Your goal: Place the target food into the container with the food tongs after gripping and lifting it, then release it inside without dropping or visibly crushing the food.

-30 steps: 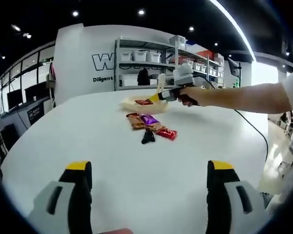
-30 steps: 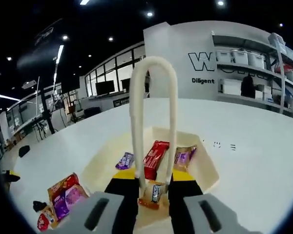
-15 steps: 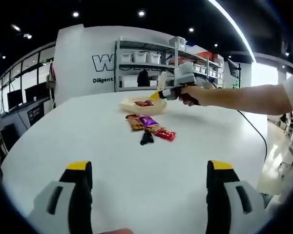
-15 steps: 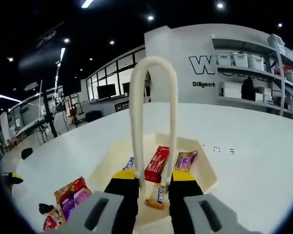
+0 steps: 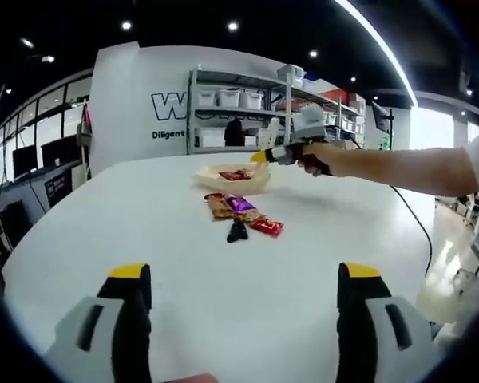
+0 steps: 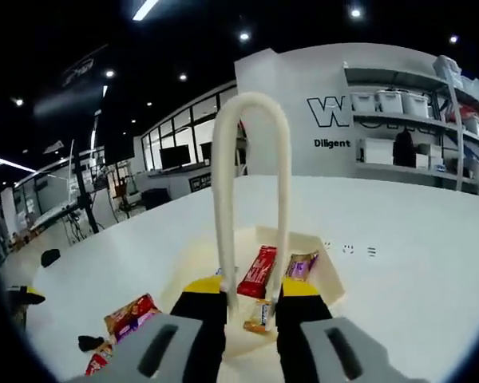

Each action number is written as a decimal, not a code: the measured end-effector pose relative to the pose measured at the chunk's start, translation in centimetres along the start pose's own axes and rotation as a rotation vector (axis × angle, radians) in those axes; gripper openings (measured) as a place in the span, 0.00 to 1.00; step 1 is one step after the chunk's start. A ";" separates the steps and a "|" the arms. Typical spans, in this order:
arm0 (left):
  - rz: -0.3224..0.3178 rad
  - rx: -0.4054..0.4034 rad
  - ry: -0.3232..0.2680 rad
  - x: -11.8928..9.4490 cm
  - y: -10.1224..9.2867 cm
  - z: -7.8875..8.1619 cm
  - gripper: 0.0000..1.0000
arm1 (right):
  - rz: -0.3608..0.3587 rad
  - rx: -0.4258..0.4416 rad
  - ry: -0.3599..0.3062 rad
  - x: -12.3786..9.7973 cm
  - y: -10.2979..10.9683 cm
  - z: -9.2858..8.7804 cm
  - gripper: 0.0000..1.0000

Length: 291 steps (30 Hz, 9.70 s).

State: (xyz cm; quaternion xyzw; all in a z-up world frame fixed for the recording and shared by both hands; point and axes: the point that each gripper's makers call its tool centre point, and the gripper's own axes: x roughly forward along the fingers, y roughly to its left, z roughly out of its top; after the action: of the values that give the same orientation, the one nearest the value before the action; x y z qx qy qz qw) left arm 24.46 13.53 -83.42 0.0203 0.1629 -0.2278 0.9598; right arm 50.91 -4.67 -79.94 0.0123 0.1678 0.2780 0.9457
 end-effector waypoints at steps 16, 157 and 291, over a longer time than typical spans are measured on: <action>-0.017 0.024 -0.022 -1.0 -1.4 0.9 0.95 | 0.053 0.005 -0.024 -2.7 3.5 1.8 0.17; -0.033 0.069 -0.011 -1.4 -2.4 0.9 0.92 | 0.038 0.109 -0.052 -1.6 2.8 1.1 0.13; -0.005 0.058 -0.089 -5.3 -0.9 1.5 0.92 | 0.089 -0.162 0.032 -2.2 19.6 -6.9 0.20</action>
State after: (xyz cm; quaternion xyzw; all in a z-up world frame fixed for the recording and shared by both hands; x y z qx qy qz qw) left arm 20.01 14.89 -80.28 0.0374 0.1137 -0.2355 0.9645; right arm 36.72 10.22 -83.48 -0.0614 0.1590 0.3326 0.9275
